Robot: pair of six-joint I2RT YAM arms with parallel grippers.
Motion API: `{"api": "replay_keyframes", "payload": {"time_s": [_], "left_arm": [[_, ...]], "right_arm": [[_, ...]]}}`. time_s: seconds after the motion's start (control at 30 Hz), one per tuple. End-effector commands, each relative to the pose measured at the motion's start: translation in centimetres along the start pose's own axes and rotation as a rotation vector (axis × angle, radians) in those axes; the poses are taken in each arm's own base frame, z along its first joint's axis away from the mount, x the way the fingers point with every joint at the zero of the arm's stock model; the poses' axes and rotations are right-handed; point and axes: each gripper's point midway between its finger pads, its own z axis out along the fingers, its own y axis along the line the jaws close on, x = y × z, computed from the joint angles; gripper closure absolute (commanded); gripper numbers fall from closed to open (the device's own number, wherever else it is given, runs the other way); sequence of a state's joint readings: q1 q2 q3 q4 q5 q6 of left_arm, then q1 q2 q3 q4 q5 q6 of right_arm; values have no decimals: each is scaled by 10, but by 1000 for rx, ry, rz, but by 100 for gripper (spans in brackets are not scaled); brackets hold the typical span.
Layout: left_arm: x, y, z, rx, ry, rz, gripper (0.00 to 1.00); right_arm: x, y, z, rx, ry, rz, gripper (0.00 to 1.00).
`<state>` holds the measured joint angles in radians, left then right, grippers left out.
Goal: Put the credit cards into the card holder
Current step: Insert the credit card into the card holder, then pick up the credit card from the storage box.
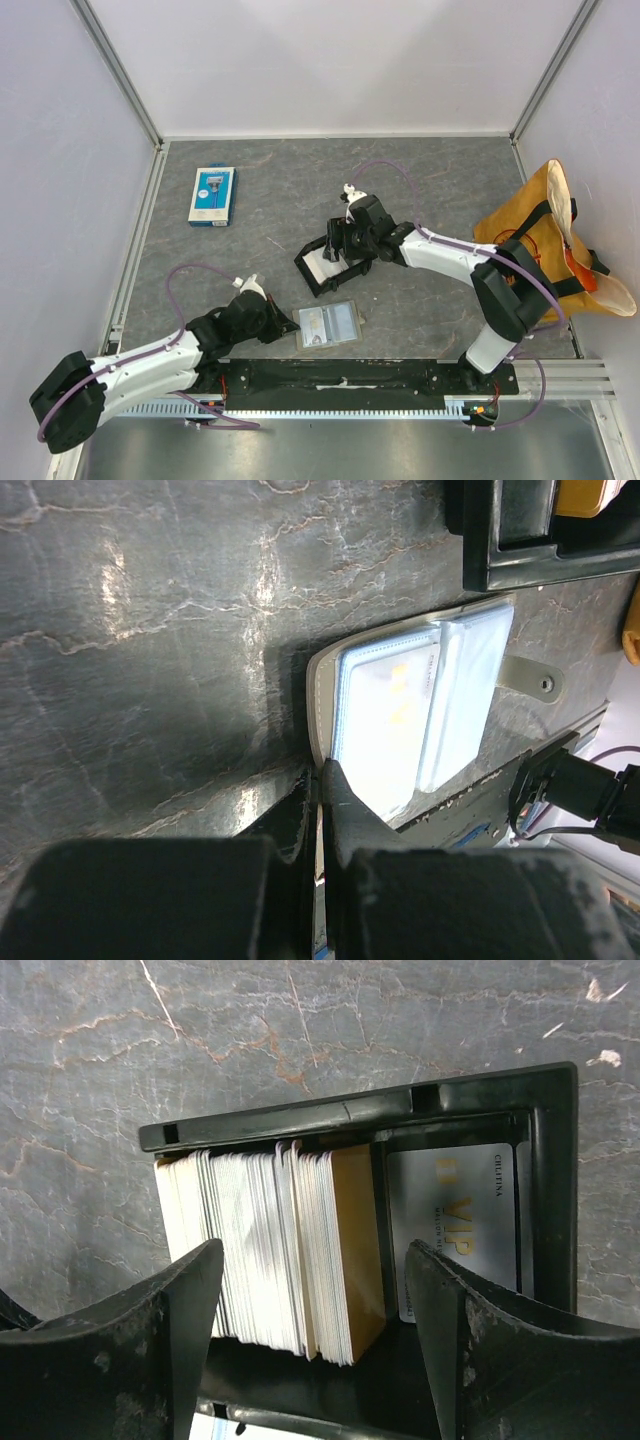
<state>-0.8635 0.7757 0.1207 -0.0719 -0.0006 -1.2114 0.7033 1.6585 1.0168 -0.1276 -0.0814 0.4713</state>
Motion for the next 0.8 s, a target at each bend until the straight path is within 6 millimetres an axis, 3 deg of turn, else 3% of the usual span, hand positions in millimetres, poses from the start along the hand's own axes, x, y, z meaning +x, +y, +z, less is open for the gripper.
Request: {"api": "replay_keyframes", "payload": {"time_s": [0.0, 0.27, 0.77], "left_arm": [[-16, -17, 0, 33, -58, 20, 98], [-16, -15, 1, 27, -58, 17, 98], [-15, -14, 1, 27, -52, 20, 98]], "right_arm": [[-10, 16, 8, -98, 9, -15, 20], [-8, 19, 13, -150, 35, 6, 20], [-16, 24, 1, -202, 12, 29, 35]]}}
